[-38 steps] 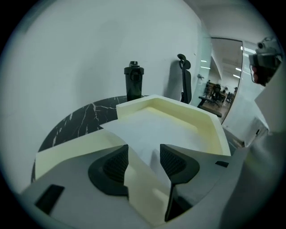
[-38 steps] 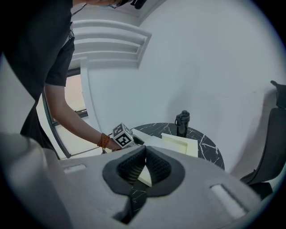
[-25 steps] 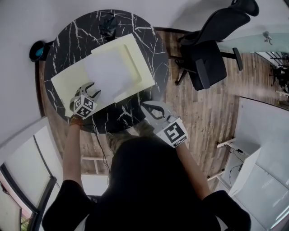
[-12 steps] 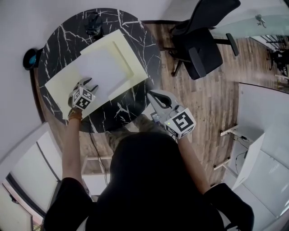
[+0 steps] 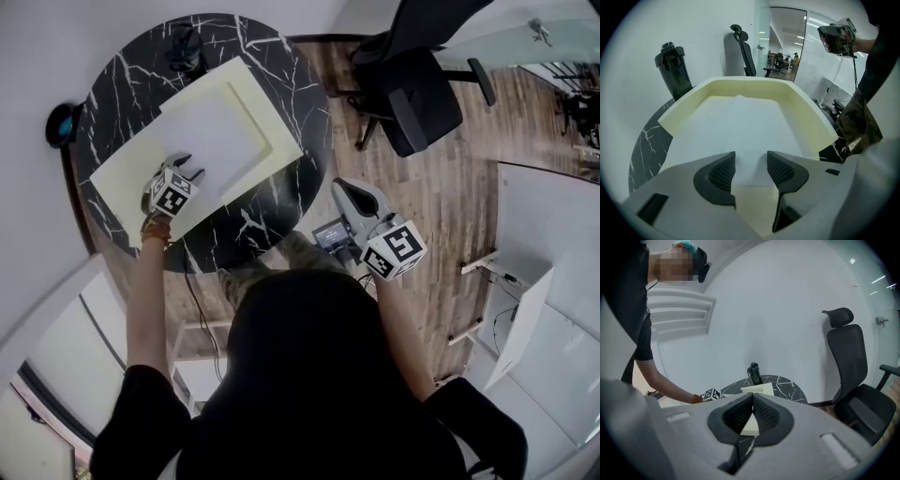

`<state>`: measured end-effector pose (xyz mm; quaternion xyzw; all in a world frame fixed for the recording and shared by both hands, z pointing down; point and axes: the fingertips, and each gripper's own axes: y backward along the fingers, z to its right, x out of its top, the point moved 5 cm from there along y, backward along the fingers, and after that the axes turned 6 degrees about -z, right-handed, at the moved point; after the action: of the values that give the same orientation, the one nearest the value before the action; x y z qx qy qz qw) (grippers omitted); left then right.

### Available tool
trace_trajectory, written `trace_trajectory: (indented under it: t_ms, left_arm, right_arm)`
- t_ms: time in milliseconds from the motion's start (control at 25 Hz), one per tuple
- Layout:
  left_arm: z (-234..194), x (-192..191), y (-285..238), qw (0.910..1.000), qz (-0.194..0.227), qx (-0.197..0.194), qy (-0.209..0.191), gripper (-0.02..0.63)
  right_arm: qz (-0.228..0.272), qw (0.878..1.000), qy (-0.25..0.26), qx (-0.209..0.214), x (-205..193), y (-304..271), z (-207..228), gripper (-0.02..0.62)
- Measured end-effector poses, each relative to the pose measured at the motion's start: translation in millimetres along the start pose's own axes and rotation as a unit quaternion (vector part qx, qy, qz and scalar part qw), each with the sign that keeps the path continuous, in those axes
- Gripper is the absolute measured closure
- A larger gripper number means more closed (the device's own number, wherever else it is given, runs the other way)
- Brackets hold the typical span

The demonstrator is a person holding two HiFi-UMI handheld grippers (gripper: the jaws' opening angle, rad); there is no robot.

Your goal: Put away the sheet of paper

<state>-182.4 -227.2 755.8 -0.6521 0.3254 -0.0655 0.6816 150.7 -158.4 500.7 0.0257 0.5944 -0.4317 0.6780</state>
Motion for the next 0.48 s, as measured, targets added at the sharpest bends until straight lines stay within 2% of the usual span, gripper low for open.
trace_trajectory:
  t_ms: [480]
  left_arm:
    - [-0.7,28.6,-6.3,0.9996,-0.001,-0.026,-0.013,0.379]
  right_arm:
    - [-0.006,1.000,0.005,-0.010,-4.6,4.5,7.9,0.597]
